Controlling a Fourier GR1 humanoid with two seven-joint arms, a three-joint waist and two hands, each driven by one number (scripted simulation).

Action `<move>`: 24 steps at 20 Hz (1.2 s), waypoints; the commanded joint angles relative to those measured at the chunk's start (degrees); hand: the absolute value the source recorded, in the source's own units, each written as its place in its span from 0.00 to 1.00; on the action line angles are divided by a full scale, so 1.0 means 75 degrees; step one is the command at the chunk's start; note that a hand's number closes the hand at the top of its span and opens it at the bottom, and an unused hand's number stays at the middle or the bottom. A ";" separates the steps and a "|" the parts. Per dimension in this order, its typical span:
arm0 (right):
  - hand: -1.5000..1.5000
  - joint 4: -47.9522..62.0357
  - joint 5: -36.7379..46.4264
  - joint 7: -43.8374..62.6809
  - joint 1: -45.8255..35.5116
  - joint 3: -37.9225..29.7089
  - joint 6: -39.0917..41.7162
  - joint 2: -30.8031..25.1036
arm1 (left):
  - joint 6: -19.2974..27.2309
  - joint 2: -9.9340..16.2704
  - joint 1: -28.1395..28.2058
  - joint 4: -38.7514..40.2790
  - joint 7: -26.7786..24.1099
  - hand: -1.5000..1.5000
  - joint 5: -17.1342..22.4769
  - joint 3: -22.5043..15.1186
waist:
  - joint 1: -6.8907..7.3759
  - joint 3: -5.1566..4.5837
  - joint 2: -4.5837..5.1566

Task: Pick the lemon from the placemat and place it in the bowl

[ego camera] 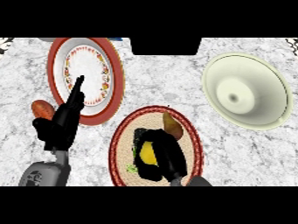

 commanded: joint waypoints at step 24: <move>1.00 -0.1427 0.3990 0.7244 -0.5718 -0.1540 0.0287 0.0023 | 0.0010 -0.0123 0.0227 -0.0008 -0.0129 0.50 -0.0123 -0.0026 | -0.0048 0.0000 -0.0036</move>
